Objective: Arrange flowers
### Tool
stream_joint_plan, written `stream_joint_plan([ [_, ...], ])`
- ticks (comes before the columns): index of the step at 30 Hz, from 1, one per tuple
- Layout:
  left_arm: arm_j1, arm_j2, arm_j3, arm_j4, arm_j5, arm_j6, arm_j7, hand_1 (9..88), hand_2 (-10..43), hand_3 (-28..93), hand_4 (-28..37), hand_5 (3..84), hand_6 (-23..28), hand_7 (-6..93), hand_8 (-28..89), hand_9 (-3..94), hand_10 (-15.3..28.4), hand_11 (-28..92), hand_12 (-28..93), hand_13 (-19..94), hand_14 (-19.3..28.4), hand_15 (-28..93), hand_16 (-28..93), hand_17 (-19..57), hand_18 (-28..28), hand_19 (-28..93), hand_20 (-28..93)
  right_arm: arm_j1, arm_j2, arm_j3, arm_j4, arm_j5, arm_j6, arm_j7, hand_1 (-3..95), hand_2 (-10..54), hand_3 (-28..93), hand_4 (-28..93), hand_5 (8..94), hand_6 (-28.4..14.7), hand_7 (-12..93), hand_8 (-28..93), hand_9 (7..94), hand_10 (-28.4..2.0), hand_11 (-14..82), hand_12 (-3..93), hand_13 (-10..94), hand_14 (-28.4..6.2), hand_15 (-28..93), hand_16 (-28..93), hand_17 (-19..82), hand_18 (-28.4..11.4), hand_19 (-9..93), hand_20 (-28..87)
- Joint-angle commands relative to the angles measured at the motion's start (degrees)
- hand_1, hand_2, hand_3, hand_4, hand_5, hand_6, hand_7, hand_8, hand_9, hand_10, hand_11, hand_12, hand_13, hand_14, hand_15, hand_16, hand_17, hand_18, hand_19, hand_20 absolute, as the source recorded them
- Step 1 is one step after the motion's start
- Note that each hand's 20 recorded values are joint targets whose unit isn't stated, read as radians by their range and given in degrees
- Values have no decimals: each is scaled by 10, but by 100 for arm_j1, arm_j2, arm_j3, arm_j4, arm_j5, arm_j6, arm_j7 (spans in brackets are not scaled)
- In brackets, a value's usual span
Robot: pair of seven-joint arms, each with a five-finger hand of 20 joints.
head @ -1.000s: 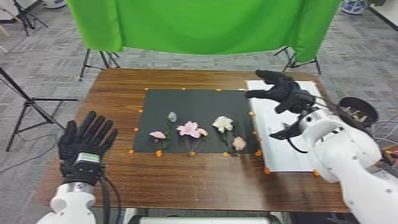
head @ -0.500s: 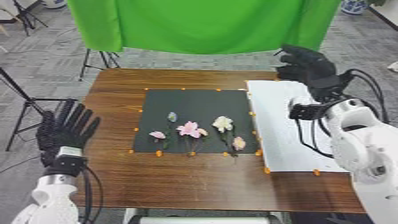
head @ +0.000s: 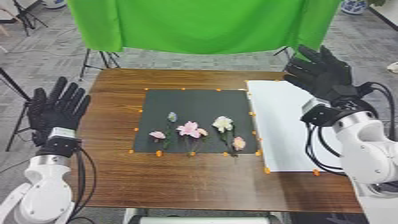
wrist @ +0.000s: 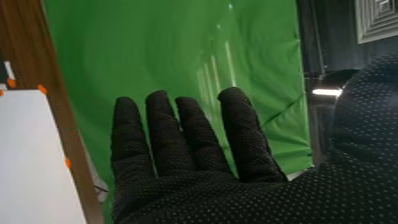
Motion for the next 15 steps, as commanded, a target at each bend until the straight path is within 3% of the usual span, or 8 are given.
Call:
stream_joint_plan([
  [1,41,66,58,-104,22,34,-168,239,163,671,-283,356,83,48,-69,275,141,115,77,156,109,173,-88,-9,67,232,41,-463,-7,363,-199,3,-17,94,156,-3,802,-266,353,-12,101,-98,332,-138,21,115,272,-129,47,214,121,-152,236,196],
  [5,69,12,73,-127,110,56,-326,243,163,675,-283,363,86,54,-69,277,147,127,80,160,118,191,-87,-13,71,244,43,-749,-116,583,-251,53,-87,303,158,-5,803,-265,354,-13,103,-98,331,-137,21,114,270,-130,49,210,117,-156,244,197],
  [6,26,95,128,-108,109,44,-315,243,163,675,-283,364,86,54,-69,277,147,128,80,160,119,192,-88,-14,73,246,43,-812,-106,644,-267,39,-94,312,158,-6,803,-265,354,-13,102,-99,331,-137,21,114,270,-131,49,210,116,-157,245,197],
  [8,5,296,266,-134,-27,145,-198,245,162,675,-283,365,88,56,-69,279,148,130,80,161,120,195,-89,-15,75,250,43,-871,-61,719,-275,-8,-129,360,158,-5,802,-265,355,-13,102,-99,331,-136,21,114,270,-134,51,209,114,-160,248,196],
  [10,132,356,253,-164,-13,107,-230,246,162,677,-283,370,89,57,-69,282,150,133,80,164,121,197,-89,-16,76,253,43,-909,-61,775,-261,-15,-200,482,158,-6,802,-265,356,-13,101,-98,332,-135,22,114,270,-134,51,208,113,-160,250,195],
  [11,192,310,225,-184,28,136,-302,246,162,677,-283,370,89,58,-69,283,150,135,80,165,122,199,-89,-16,77,255,43,-943,-73,802,-253,-10,-217,571,158,-5,802,-265,357,-13,102,-98,333,-135,22,114,270,-135,52,208,113,-161,251,194],
  [13,182,329,241,-182,53,83,-383,246,162,678,-283,372,89,58,-70,284,150,136,79,167,123,201,-90,-18,80,259,42,-1087,-130,889,-291,6,-153,582,158,-5,802,-264,359,-13,103,-98,334,-135,23,115,271,-138,53,208,112,-161,252,194],
  [15,167,380,284,-197,76,90,-369,246,162,678,-283,371,89,58,-71,284,150,135,78,168,123,202,-91,-19,80,263,41,-1141,-153,913,-275,11,-107,641,159,-5,801,-264,363,-15,103,-98,335,-135,23,115,271,-139,53,207,112,-162,253,192],
])
